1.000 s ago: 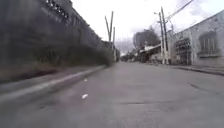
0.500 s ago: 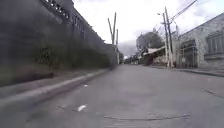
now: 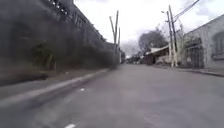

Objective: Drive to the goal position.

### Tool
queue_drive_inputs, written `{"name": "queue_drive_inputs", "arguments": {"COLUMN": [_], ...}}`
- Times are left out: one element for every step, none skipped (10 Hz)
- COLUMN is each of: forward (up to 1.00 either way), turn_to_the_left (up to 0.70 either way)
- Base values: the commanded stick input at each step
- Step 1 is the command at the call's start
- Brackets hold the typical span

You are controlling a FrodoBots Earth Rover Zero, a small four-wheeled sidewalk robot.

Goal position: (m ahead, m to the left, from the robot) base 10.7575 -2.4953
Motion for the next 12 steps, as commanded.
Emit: {"name": "queue_drive_inputs", "arguments": {"forward": [1.00, 1.00, 1.00, 1.00, 1.00, 1.00, 1.00, 1.00, 1.00, 1.00, 1.00, 1.00], "turn_to_the_left": [-0.25, -0.32, -0.39, -0.40, -0.40, -0.30, -0.10, -0.04, 0.00, 0.00, 0.00, 0.00]}}
